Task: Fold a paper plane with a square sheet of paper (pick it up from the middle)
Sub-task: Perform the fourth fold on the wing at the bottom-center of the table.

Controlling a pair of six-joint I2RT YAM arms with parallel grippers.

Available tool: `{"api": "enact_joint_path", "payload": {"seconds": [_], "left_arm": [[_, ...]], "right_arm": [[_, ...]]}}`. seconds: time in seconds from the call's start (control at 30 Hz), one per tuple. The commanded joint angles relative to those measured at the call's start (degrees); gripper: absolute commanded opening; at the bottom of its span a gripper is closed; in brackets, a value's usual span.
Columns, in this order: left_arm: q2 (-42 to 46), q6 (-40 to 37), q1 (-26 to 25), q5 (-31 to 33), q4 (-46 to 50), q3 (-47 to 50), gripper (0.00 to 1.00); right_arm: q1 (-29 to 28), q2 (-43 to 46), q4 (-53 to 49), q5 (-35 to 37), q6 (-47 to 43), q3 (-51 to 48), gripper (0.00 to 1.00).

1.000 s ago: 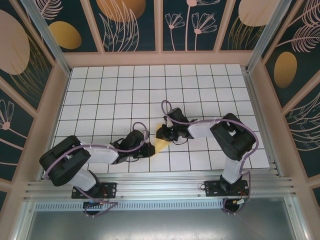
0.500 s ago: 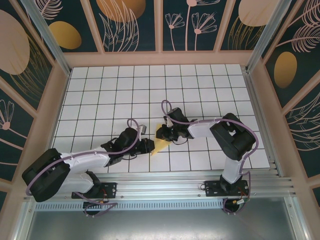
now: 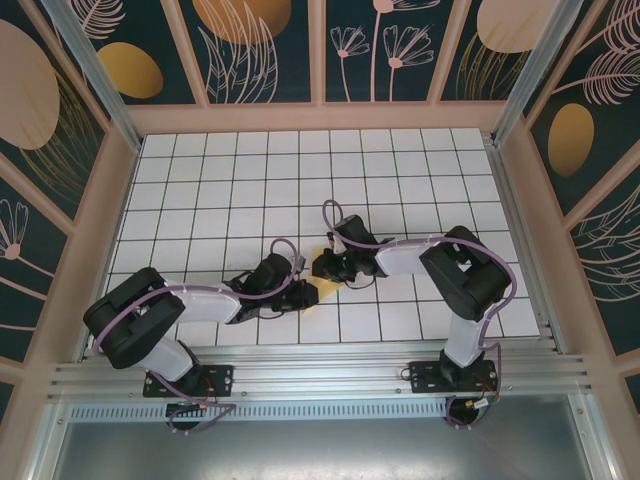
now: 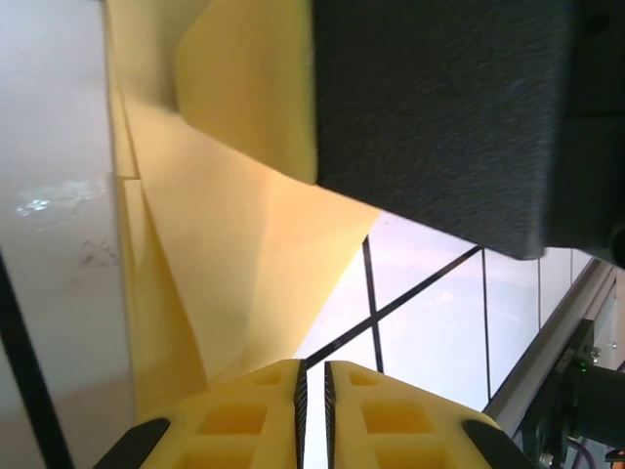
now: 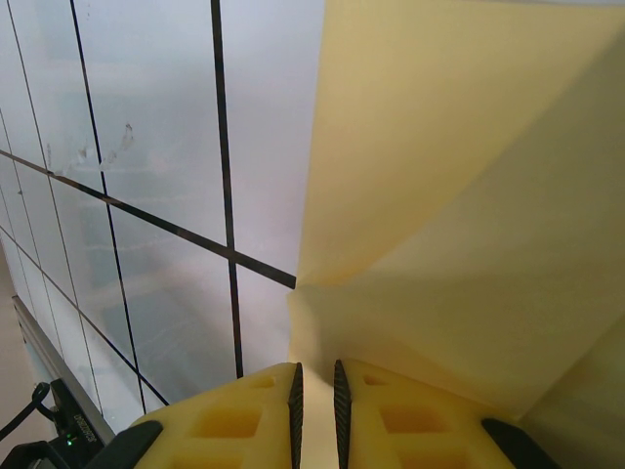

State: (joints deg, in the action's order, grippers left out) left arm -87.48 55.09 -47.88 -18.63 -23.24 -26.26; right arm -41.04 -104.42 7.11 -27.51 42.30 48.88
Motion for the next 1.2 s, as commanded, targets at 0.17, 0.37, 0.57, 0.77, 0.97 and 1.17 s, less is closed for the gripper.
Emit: {"api": "enact_joint_path", "payload": {"seconds": [0.17,0.37,0.57,0.77,0.97,1.17], "left_arm": [[2.0,-2.21,0.31,3.24,4.63,2.78,0.13],[1.81,-4.54,0.24,5.46,9.24,2.59,0.12],[1.53,-6.28,0.25,7.91,14.32,2.28,0.11],[1.06,-4.87,0.31,3.92,11.68,5.25,0.1],[5.77,-4.6,0.29,1.72,13.74,7.71,0.09],[10.3,-6.27,0.29,2.56,19.69,5.78,0.09]], "right_arm": [[0.43,-3.01,-2.56,3.07,-0.6,-0.38,0.2],[0.43,-3.32,-2.3,2.99,-0.38,-0.33,0.21],[0.43,-3.64,-2.53,2.9,-0.4,-0.19,0.21],[0.4,-3.6,-2.52,2.9,-0.29,-0.06,0.21],[0.34,-3.4,-2.69,3.31,-0.14,0.14,0.21],[0.34,-3.51,-2.82,3.34,-0.07,0.15,0.21]]}}
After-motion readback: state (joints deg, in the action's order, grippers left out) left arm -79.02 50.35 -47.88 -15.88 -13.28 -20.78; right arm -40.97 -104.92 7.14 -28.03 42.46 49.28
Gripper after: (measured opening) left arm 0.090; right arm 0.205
